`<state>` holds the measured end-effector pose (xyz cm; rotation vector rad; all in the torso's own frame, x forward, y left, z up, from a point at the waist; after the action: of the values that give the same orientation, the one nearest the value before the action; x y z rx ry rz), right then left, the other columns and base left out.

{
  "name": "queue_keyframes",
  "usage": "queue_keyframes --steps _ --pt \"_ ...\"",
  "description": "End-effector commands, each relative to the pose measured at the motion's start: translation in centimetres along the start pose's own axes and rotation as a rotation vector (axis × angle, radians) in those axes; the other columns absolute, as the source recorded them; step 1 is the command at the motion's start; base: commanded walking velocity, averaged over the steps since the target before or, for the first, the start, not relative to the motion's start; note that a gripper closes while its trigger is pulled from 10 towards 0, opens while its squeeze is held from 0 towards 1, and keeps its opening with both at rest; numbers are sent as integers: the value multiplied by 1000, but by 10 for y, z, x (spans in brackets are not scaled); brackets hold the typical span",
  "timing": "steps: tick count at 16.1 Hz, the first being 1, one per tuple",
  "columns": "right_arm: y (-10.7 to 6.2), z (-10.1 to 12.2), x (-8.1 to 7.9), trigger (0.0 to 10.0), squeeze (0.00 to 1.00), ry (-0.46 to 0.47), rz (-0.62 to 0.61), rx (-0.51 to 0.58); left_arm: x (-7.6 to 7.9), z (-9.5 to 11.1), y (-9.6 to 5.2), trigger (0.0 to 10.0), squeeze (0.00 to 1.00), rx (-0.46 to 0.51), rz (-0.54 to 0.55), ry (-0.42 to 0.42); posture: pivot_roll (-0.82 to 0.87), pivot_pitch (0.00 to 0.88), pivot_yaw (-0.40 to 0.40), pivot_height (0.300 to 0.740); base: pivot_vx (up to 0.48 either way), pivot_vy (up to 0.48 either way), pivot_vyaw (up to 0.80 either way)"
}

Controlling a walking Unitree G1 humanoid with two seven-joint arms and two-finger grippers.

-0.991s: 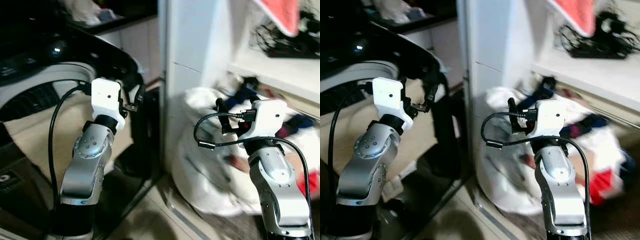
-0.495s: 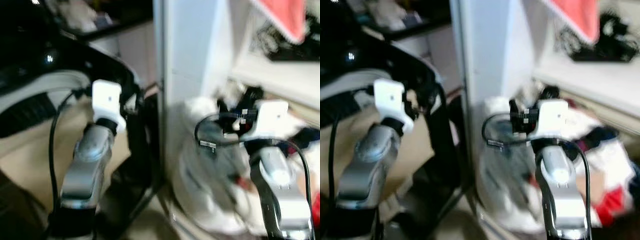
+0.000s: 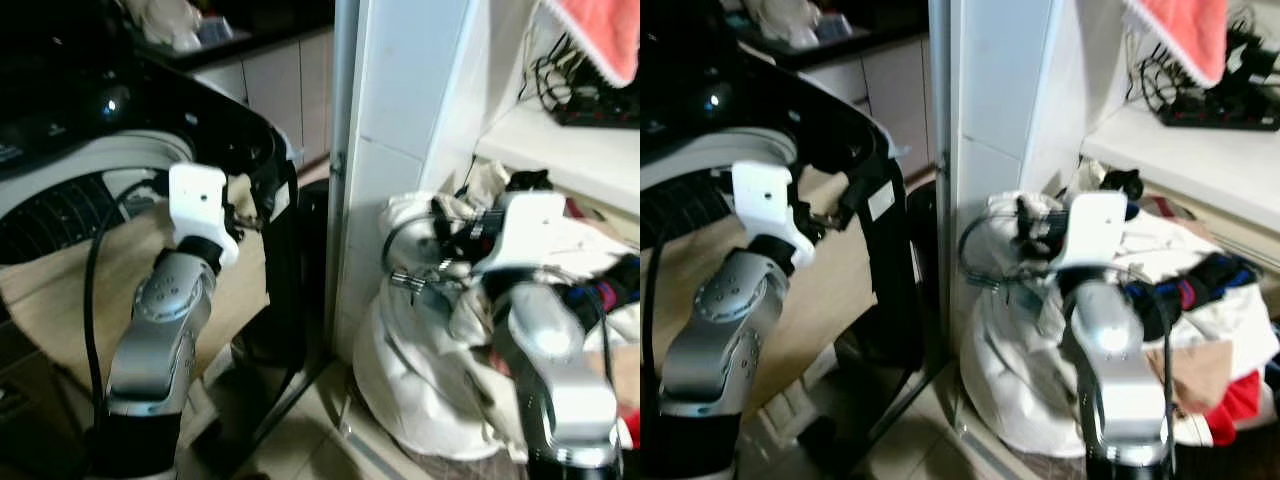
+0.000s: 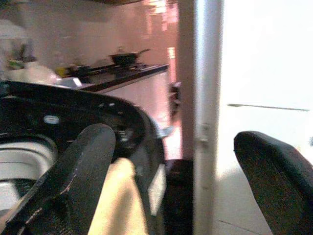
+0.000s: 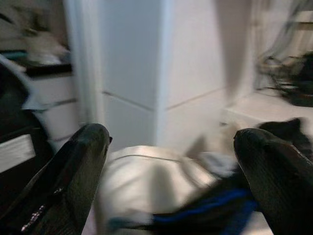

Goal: Clothes washing

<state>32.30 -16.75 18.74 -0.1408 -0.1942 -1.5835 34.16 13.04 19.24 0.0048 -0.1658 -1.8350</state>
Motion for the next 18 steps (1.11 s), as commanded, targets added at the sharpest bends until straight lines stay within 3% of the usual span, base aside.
queue_keyframes --steps 1,2,5,7,13,17,18 --pt "1 -1 12 10000 145 -22 -50 -42 6 4 -1 10000 0 6 -41 3 -65 0 29 740 0 0 0" --pt "3 -2 18 10000 1000 -19 -73 -61 9 4 -1 10000 0 4 -65 14 -66 0 29 740 0 0 0" --pt "14 0 39 10000 1000 -7 -154 -99 18 3 0 10000 0 -17 -162 58 -73 0 34 740 0 0 0" --pt "25 1 45 10000 1000 -1 -152 -114 16 3 2 10000 0 -21 -164 58 -74 0 35 740 0 0 0" --pt "49 -14 36 10000 1000 -35 -65 -199 23 -1 2 10000 0 -29 -181 60 -72 0 29 740 0 0 0" --pt "57 -23 38 10000 1000 -50 -109 -287 35 -4 -10 10000 0 -76 -364 35 -61 0 16 740 0 0 0" --pt "57 -25 38 10000 718 -46 -110 -295 34 -4 -12 10000 0 -81 -376 40 -60 0 15 740 0 0 0"
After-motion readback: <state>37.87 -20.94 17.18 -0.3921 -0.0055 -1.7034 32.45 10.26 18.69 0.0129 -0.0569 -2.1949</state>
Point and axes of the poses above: a point about 5 cm out from each wrist's last joint towards the gripper, its own y axis pointing out of the wrist towards the gripper, its own z axis along the axis of the wrist's last joint, x = y × z, the point moved 5 cm from there along y, pointing out of the wrist towards the gripper, and after that the axes turned 8 degrees about -y, right-handed, at the moved point
